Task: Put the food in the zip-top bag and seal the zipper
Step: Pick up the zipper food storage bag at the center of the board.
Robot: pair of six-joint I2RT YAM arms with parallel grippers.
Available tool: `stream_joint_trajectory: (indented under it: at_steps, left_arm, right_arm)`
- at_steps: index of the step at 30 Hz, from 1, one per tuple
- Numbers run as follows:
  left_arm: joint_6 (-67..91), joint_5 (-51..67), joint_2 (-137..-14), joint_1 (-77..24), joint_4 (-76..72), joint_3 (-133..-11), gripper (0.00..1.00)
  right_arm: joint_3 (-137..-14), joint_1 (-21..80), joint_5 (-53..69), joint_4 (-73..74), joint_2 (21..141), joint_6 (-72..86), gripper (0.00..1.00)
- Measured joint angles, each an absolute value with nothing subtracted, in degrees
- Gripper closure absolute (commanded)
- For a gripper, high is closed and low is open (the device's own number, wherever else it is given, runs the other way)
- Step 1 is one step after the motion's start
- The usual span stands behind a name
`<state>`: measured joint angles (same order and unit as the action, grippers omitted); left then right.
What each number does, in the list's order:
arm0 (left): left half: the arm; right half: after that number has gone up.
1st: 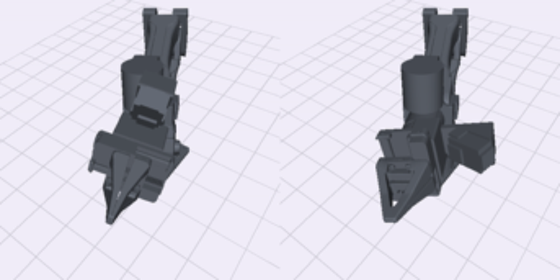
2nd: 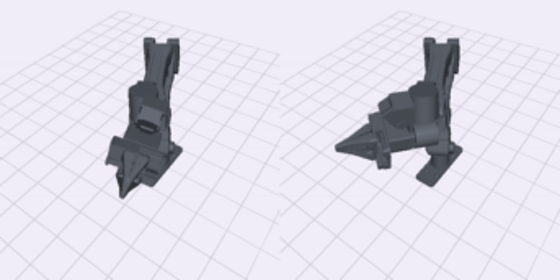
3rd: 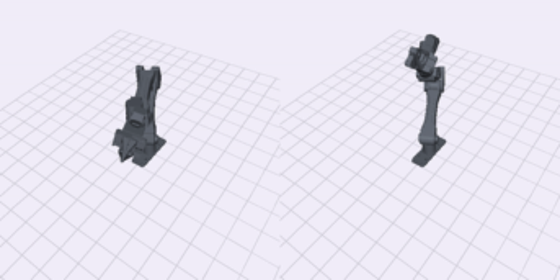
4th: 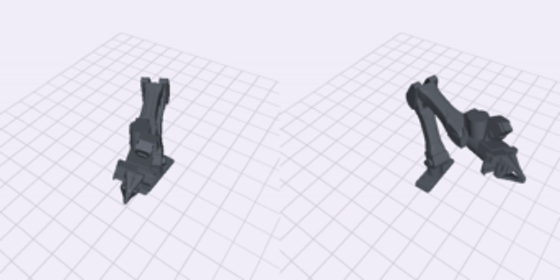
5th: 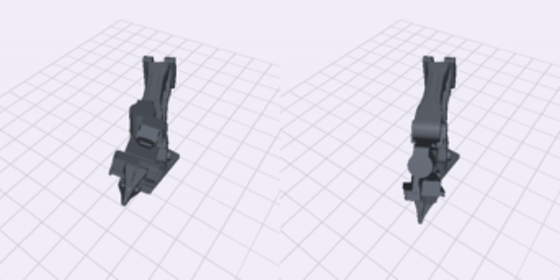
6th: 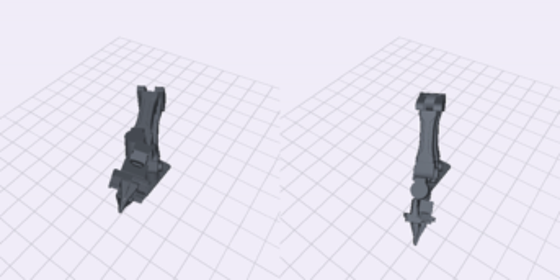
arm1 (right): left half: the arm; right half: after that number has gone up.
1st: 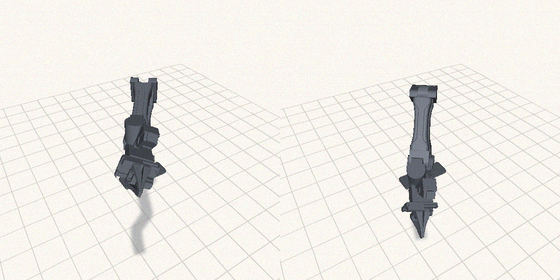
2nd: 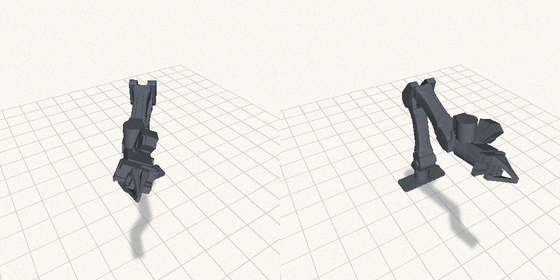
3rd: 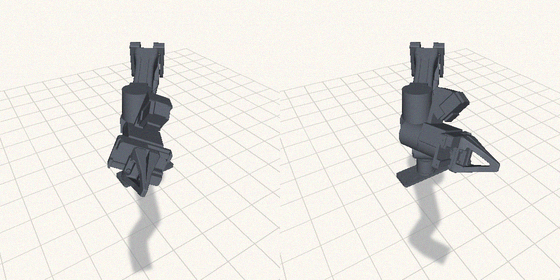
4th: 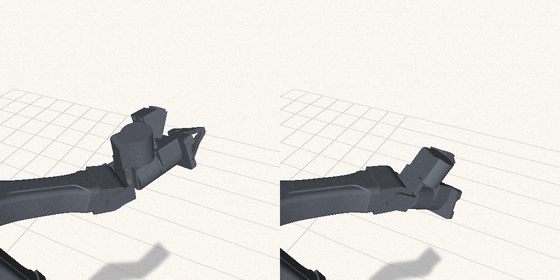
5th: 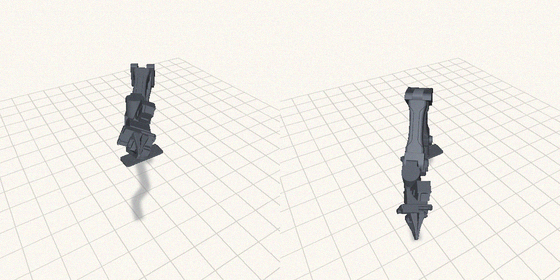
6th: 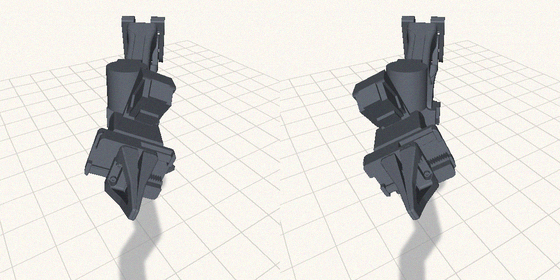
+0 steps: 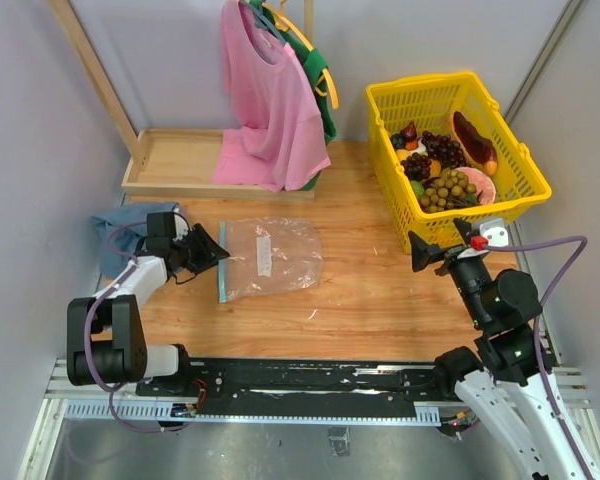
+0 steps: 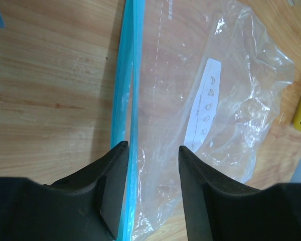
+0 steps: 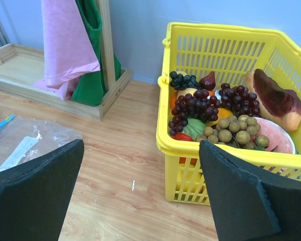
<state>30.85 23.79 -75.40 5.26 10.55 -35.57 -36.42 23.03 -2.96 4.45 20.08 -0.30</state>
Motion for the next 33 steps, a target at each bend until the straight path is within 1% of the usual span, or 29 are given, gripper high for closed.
stream_joint_trajectory:
  at_steps: [2,5,11,13,17,20,23,27,33]
  left_arm:
    - [31.5,24.4,-75.5,4.7,9.5,-34.6,0.49]
    - [32.2,25.1,-76.2,3.9,8.2,-33.4,0.5]
    - [34.0,26.4,-77.6,3.4,5.5,-31.9,0.6]
    - [34.6,27.0,-77.8,3.1,4.3,-31.5,0.66]
    - [35.9,28.5,-78.1,2.6,1.7,-30.3,0.87]
    - [36.4,29.3,-78.2,2.1,1.1,-30.0,0.99]
    - [36.5,29.4,-76.5,1.0,1.3,-30.0,1.0]
    - [36.2,27.5,-70.1,-1.3,4.0,-31.5,1.0]
    - [32.7,22.7,-62.8,-5.6,11.1,-42.5,1.0]
  right_arm:
    - [-36.4,23.0,-2.9,4.5,20.4,-0.4,0.02]
    - [-36.4,23.0,-2.3,4.6,20.9,-0.6,0.02]
    - [-36.4,23.0,-0.4,4.6,21.6,-0.8,0.02]
    - [-36.4,23.2,0.3,4.6,22.0,-0.9,0.02]
    - [-36.8,23.3,2.4,4.8,23.2,-1.3,0.02]
    - [-37.5,23.3,4.7,5.1,25.0,-1.4,0.02]
    - [-39.1,23.5,6.9,6.1,27.6,-1.3,0.02]
    - [-43.2,23.6,9.9,8.7,32.4,-1.3,0.02]
    - [-48.2,23.6,12.9,12.4,38.2,-0.3,0.02]
